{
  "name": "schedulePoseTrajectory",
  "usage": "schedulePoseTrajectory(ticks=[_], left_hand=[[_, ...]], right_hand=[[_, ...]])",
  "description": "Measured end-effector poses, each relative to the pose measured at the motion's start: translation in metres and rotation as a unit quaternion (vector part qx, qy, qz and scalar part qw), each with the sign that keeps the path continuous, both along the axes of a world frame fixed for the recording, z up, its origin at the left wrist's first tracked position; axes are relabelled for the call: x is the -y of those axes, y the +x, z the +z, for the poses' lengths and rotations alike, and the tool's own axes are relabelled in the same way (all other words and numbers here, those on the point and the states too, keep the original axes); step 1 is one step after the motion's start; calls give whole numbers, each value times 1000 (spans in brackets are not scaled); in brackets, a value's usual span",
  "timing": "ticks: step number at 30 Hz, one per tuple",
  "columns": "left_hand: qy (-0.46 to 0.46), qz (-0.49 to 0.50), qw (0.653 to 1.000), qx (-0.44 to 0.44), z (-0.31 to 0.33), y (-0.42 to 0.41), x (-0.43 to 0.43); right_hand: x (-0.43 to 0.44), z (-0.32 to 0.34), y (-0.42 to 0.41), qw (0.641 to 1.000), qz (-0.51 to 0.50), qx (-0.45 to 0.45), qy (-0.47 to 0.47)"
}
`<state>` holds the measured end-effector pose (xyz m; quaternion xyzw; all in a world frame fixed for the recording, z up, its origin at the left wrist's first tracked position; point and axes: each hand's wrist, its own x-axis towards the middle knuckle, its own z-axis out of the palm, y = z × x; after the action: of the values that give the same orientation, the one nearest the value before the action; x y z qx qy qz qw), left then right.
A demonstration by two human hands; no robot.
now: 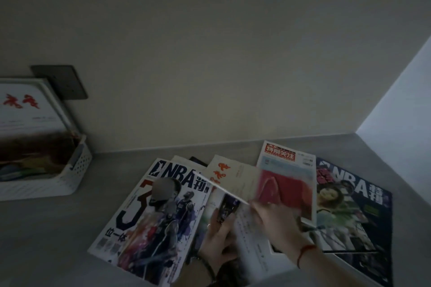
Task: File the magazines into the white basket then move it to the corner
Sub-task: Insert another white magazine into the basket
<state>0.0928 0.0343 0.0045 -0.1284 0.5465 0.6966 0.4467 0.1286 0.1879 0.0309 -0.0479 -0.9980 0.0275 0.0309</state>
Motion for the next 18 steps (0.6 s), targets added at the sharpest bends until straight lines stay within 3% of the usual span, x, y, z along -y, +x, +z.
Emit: schedulePoseTrajectory(ticks=[4,8,12,17,18], left_hand=[[26,111,993,-7,-1,-15,-16],[-27,175,980,-90,0,-27,7],[4,94,974,-207,23,-48,56],[10,80,951,-300,77,-82,129],[10,85,944,-319,90,-90,145]], right_hand=[[49,1,6,985,12,56,-163],[64,10,8,894,42,72,-440],[44,22,-15,901,-31,-39,-431],[44,44,-51,784,-91,-4,-614],[52,46,-58,775,-82,20,-626]])
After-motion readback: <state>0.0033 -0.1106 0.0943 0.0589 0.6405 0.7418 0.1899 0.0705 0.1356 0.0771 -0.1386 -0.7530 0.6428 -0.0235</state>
